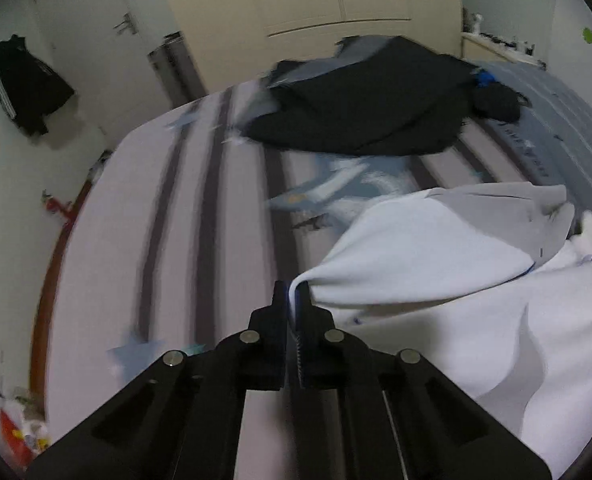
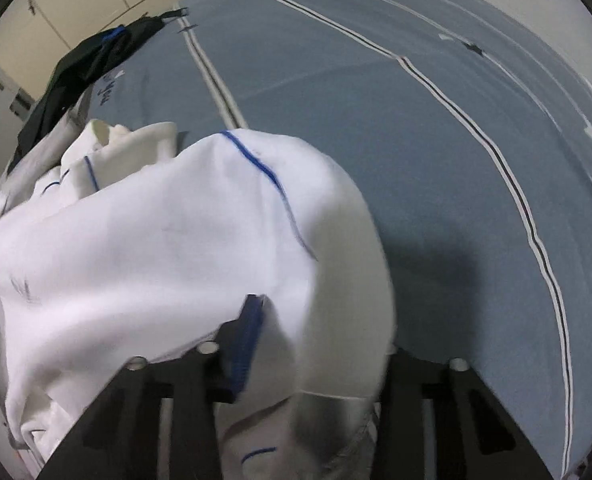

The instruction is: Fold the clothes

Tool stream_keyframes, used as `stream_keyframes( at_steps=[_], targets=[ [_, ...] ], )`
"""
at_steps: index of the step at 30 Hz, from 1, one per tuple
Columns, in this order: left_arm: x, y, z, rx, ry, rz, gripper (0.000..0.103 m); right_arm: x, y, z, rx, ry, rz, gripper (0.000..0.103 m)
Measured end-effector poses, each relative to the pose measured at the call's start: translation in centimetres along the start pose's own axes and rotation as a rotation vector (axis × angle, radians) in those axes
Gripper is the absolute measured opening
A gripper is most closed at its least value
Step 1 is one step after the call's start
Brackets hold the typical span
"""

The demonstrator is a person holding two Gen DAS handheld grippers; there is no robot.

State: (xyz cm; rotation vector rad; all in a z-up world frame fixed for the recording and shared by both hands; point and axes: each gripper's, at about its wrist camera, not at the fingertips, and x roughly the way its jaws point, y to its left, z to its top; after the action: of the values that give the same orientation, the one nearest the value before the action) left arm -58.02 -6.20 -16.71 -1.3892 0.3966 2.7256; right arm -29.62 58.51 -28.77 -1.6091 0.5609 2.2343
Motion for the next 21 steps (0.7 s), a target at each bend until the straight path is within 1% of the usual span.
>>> stream_keyframes(
  at_steps=[1,3,4,5,6,9,10,12,14,15,16,18,20,21],
  targets=[
    [-0.3,1.9,-1.1,-0.032,0.018,0.009,0.003,-0.1,0.4,0.2,-0.009,-0.001,-0.002,0.009],
    [-0.9,5.5,-3.4,-0.100,0.056,0.027,0.003,-0.2,1.2,0.5,-0.020,-0.003,0.010,0.009],
    [-1.1,6.5,-4.9,-0.121,0.071,0.033,0.003,-0.3,1.6,0.6,-0.027,-0.004,0.019,0.010],
    [-1.6,7.3,-6.8,-0.132,0.092,0.067,0.003,-0.4,2.0,0.7,-0.037,-0.003,0.020,0.010],
    [-2.1,8.2,-8.7,-0.142,0.114,0.103,0.000,-0.5,2.5,0.8,-0.044,-0.002,0.020,0.011],
    [-3.5,14.2,-15.0,-0.331,0.193,0.235,0.000,-0.7,3.4,1.1,-0.048,0.001,0.017,0.015],
    [-4.0,15.2,-16.4,-0.355,0.212,0.251,0.000,-0.7,3.4,1.3,-0.043,-0.003,0.020,0.015],
    [-5.1,15.2,-18.1,-0.315,0.227,0.193,0.000,-0.8,3.3,2.1,-0.031,-0.019,0.027,0.018],
    [-5.8,13.2,-17.7,-0.242,0.198,0.139,0.004,-1.0,3.3,3.1,-0.022,-0.042,0.027,0.022],
    [-5.9,11.5,-16.8,-0.206,0.183,0.098,0.014,-1.1,3.5,3.6,-0.024,-0.054,0.023,0.023],
    [-6.0,9.8,-15.9,-0.170,0.167,0.055,0.028,-1.3,3.8,4.2,-0.029,-0.067,0.017,0.025],
    [-5.8,5.0,-13.0,-0.118,0.115,-0.054,0.042,-1.8,4.9,5.9,-0.056,-0.098,0.009,0.025],
    [-5.8,1.5,-10.6,-0.095,0.069,-0.158,0.046,-2.5,5.9,7.4,-0.080,-0.131,0.021,0.025],
    [-5.8,-0.6,-9.3,-0.073,0.046,-0.212,0.052,-2.9,6.4,8.1,-0.091,-0.147,0.030,0.026]
  ],
)
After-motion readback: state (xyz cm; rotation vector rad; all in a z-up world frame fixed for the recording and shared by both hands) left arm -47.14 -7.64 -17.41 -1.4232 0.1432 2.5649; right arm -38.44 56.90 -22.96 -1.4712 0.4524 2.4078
